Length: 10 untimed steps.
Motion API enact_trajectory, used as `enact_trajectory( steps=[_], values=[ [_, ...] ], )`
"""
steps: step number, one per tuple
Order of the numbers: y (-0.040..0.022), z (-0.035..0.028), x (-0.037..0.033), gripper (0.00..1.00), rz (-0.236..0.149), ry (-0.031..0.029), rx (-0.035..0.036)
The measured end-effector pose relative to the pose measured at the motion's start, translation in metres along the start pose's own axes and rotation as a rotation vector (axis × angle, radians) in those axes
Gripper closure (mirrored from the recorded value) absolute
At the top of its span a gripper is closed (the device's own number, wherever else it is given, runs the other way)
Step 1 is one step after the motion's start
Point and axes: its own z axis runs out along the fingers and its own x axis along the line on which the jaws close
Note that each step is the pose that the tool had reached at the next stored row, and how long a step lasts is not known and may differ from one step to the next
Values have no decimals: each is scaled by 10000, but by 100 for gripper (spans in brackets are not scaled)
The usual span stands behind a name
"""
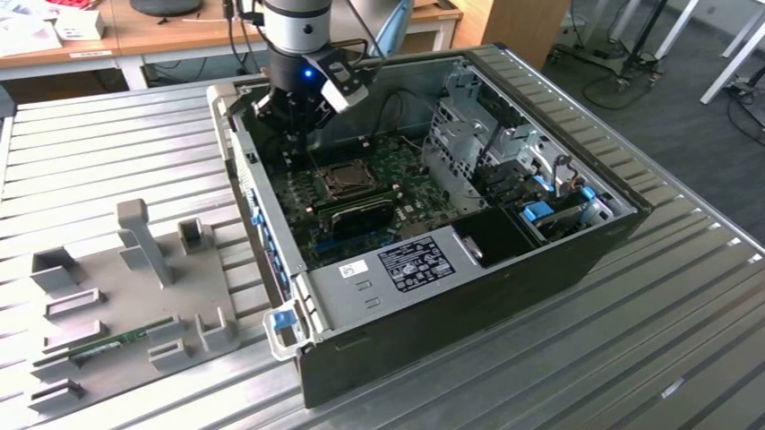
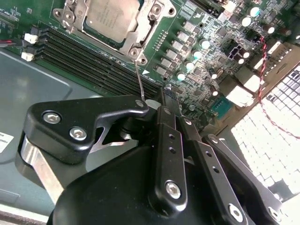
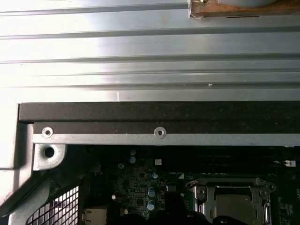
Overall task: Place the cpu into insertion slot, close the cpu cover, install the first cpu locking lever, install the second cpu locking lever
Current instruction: 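Install the first cpu locking lever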
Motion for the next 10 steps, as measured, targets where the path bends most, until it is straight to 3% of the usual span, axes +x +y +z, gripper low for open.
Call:
enact_trajectory(
  steps=[10],
  values=[
    [1, 0, -91, 90, -1, 0, 0]
  ],
)
